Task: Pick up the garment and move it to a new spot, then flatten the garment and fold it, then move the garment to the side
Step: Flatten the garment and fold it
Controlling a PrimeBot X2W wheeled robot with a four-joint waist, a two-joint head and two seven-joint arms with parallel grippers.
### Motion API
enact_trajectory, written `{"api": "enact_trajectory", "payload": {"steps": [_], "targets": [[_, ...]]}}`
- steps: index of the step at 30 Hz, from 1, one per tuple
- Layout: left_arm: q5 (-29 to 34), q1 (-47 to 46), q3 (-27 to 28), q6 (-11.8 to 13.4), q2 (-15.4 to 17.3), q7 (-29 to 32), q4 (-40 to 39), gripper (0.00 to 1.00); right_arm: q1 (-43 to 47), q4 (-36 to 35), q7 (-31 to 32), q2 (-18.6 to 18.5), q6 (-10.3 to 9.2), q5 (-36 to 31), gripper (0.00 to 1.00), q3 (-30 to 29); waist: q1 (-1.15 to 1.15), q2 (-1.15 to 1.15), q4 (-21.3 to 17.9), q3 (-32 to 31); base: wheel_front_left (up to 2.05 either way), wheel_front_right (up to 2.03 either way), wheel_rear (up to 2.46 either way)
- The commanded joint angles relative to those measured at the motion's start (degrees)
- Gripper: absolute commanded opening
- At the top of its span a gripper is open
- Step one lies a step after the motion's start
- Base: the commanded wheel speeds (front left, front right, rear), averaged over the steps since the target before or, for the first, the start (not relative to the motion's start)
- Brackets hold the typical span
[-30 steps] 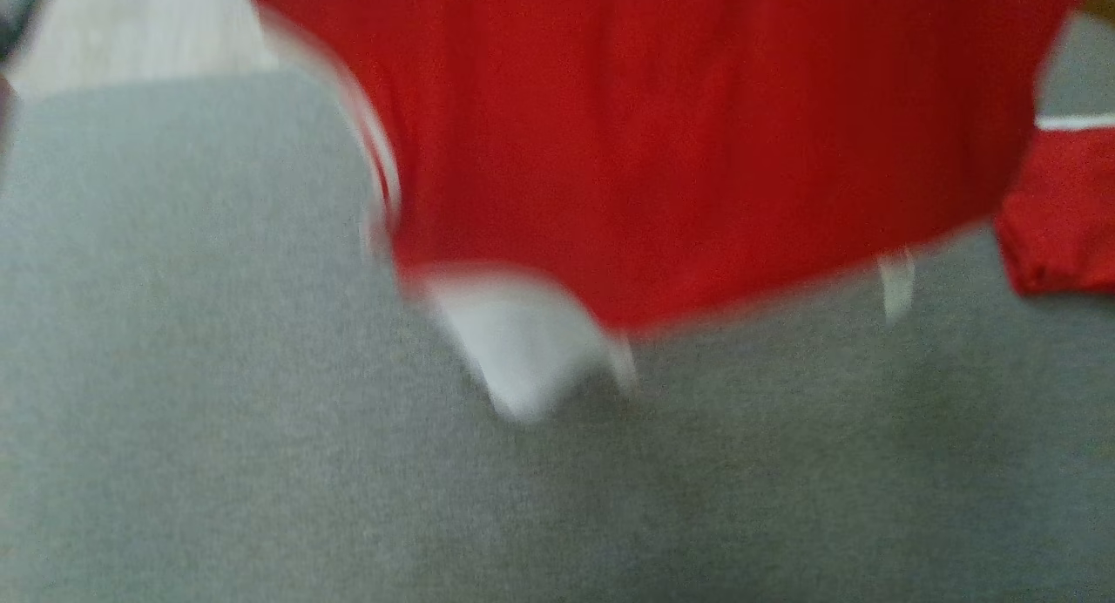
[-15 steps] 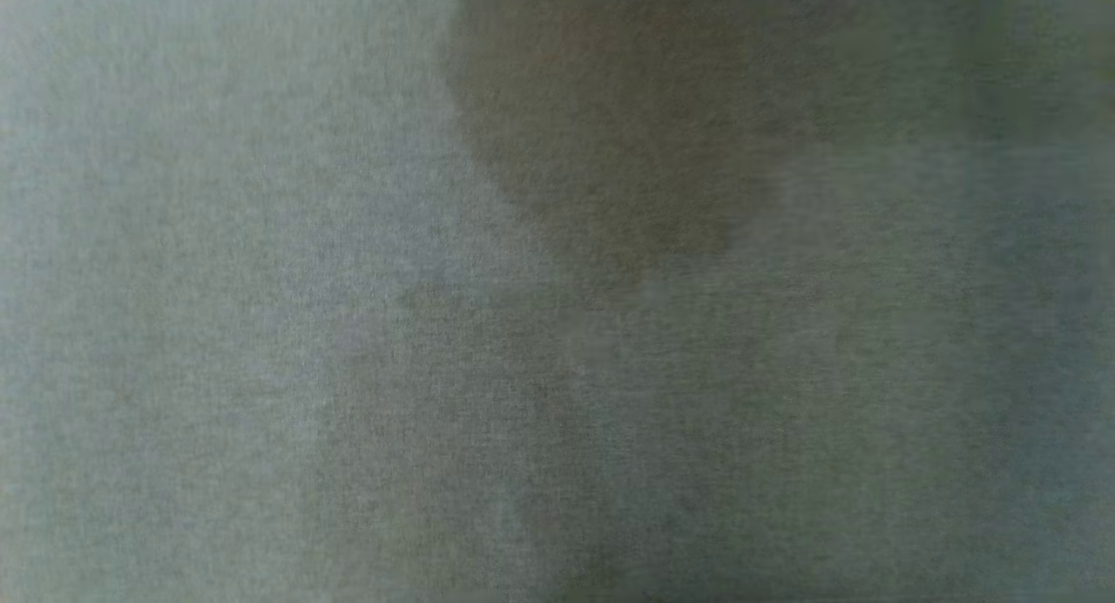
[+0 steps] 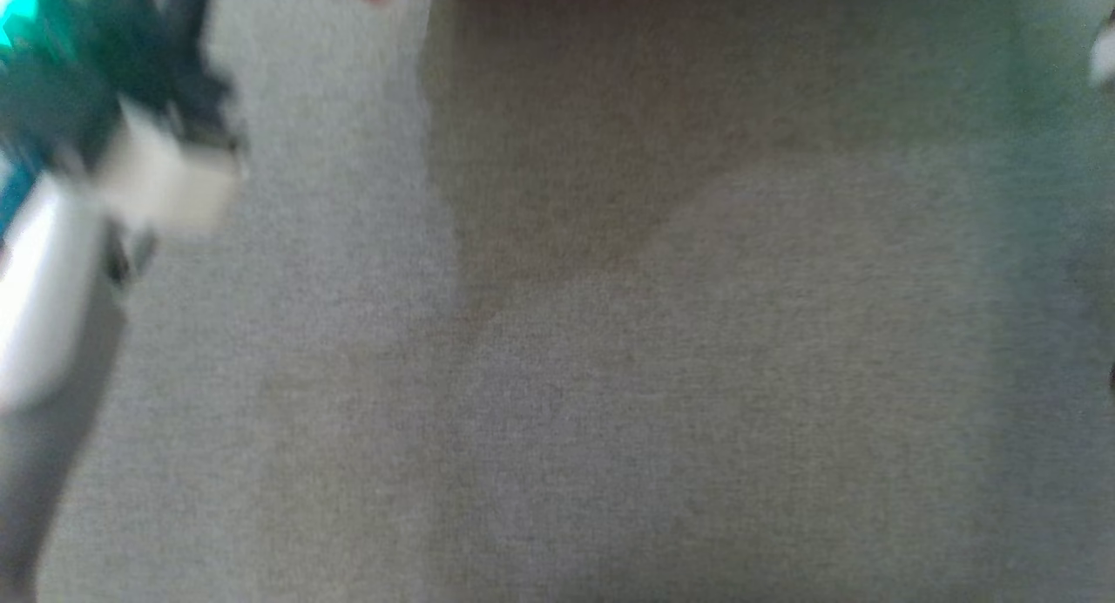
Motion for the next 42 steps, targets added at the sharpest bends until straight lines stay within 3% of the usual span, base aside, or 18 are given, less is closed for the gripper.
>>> {"api": "enact_trajectory", "payload": {"steps": [1,9,14,20,27,33,42], "targets": [[-0.3,1.1,2.9,0.0,3.7,-0.1,-2.1,0.00,2.0,-2.4,-0.3,-1.1,0.39,0.8,0.00,0.0,0.01,0.00,-0.7,-3.7,0.00,0.00,0.00],[-3.9,28.6,0.9,-1.3,7.2,-0.1,-9.8,0.00,23.6,-8.3,-0.3,-2.7,0.39,5.9,0.00,0.5,0.01,0.00,-2.7,-12.6,0.00,0.00,0.00],[-4.5,39.9,-1.5,0.7,6.8,-0.1,-12.4,0.00,33.3,-11.2,-0.3,-2.3,0.39,6.9,0.00,-0.8,0.01,0.00,-3.4,-14.6,0.00,0.00,0.00],[-5.8,46.6,-3.1,2.5,6.0,0.4,-13.8,0.00,41.6,-14.9,-0.3,-1.2,0.39,6.1,0.00,-2.6,0.01,0.00,-3.8,-15.1,0.00,0.00,0.00],[-5.1,43.1,-3.4,2.4,4.9,0.5,-12.3,0.00,43.2,-17.5,1.0,0.5,0.39,5.1,0.00,-5.2,0.01,0.00,-3.1,-12.8,0.00,0.00,0.00],[-2.5,30.9,-4.3,0.2,2.3,0.2,-5.6,0.00,39.0,-15.2,2.9,1.3,0.39,4.3,0.00,-7.1,0.01,0.00,-2.1,-9.1,0.00,0.00,0.00],[1.0,13.8,-8.1,-2.1,-0.4,0.0,5.3,0.00,30.4,-9.5,3.7,1.5,0.39,3.5,0.00,-5.5,0.01,0.00,-2.1,-3.5,0.00,0.00,0.00]]}}
